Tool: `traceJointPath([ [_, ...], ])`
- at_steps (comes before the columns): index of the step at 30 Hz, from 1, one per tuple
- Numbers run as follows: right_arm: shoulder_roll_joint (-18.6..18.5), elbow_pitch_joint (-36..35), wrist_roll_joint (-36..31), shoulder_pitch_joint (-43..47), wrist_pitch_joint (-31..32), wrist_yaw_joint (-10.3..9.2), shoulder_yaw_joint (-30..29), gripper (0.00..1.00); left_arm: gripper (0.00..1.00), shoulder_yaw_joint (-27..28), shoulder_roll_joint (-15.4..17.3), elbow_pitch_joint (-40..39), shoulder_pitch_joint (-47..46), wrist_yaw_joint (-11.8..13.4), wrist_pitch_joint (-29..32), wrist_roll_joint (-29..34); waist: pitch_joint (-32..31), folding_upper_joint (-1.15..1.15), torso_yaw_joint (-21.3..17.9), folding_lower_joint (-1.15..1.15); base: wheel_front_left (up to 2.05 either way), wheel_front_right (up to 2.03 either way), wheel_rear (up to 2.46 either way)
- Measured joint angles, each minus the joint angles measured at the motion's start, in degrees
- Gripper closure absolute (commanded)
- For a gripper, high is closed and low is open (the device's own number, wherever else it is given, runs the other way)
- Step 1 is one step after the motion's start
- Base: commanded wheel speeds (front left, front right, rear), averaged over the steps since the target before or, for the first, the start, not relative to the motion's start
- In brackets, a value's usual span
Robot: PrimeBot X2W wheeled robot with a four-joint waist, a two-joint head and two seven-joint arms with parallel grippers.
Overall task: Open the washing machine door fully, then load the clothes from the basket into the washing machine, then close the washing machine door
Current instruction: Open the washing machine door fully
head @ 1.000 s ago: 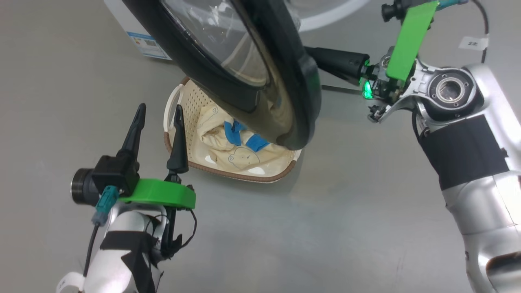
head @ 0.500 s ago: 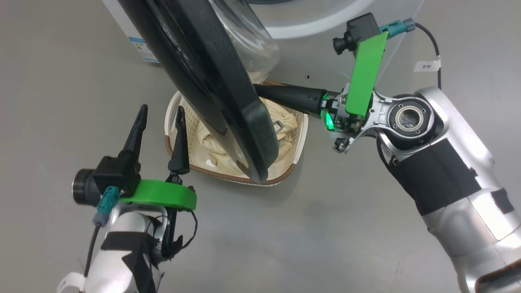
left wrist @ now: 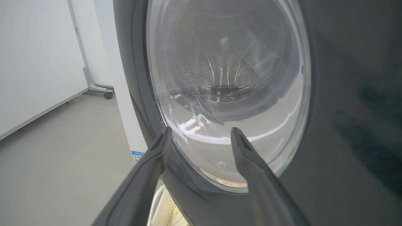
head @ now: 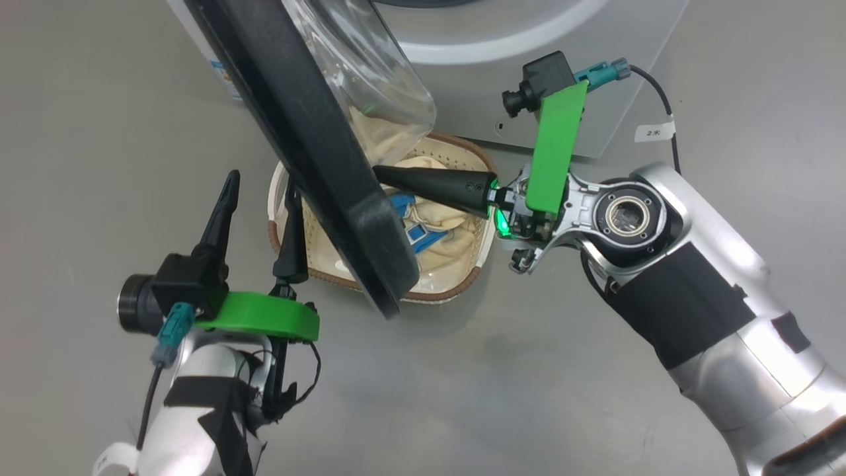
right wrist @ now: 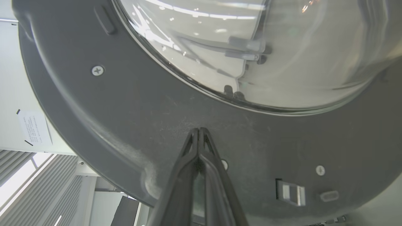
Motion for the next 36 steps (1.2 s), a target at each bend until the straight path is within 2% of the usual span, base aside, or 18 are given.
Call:
traceJointPath([
  [6,0.0,0.1,0.7,0.0,-3.3,0.00,0.6,1.00,0.00,0.0,0.0,0.1,0.0,0.0,0.0,0.0,-0.4,0.00,-0.1,0.00,0.00,0.00,0.00],
  [10,0.1,0.1,0.5,0.0,-7.4,0.00,-1.2,1.00,0.00,0.2,0.0,0.2,0.0,0.0,0.0,0.0,-0.7,0.00,-0.4,0.00,0.00,0.00,0.00],
  [17,-0.9,-1.2,-4.6,2.2,-19.8,0.00,-6.3,1.00,0.00,0.9,0.0,0.5,1.2,0.0,0.0,0.1,-1.5,0.00,-1.7,0.00,0.00,0.00,0.00],
  [18,-1.4,-1.5,-6.1,2.6,-21.5,0.00,-6.6,0.88,0.00,1.1,0.0,0.5,1.3,0.0,0.0,0.2,-1.6,0.00,-2.0,0.00,0.00,0.00,0.00],
  [20,-2.1,-1.9,-8.5,3.8,-25.4,0.00,-8.0,0.29,0.00,1.4,0.0,0.6,1.5,0.0,0.0,0.5,-1.8,0.00,-2.5,0.00,0.00,0.00,0.00],
  [21,-2.4,-2.3,-9.3,4.4,-27.2,0.00,-8.7,0.04,0.00,1.6,0.0,0.6,1.5,0.0,0.0,0.5,-2.0,0.00,-2.8,0.00,0.00,0.00,0.00],
  [22,-2.8,-2.7,-10.4,5.0,-29.0,0.00,-9.4,0.00,0.00,1.7,0.0,0.6,1.5,0.0,0.0,0.5,-2.1,0.00,-3.0,0.00,0.00,0.00,0.00],
  [26,-4.3,-3.2,-15.2,7.5,-35.9,0.00,-11.8,0.00,0.00,2.2,0.0,0.9,1.8,-0.1,0.0,1.0,-2.9,0.00,-4.0,0.00,0.00,0.00,0.00],
  [31,-7.1,-1.0,-25.7,10.7,-45.2,0.00,-15.0,0.00,0.00,3.1,0.0,1.5,2.8,-0.6,0.0,1.5,-4.2,0.00,-5.1,0.00,0.00,0.00,0.00],
  [36,-8.3,1.3,-37.7,14.0,-52.7,0.00,-20.3,0.00,0.00,3.7,0.1,2.1,4.0,-0.6,0.0,2.0,-5.7,0.00,-5.9,0.00,0.00,0.00,0.00],
])
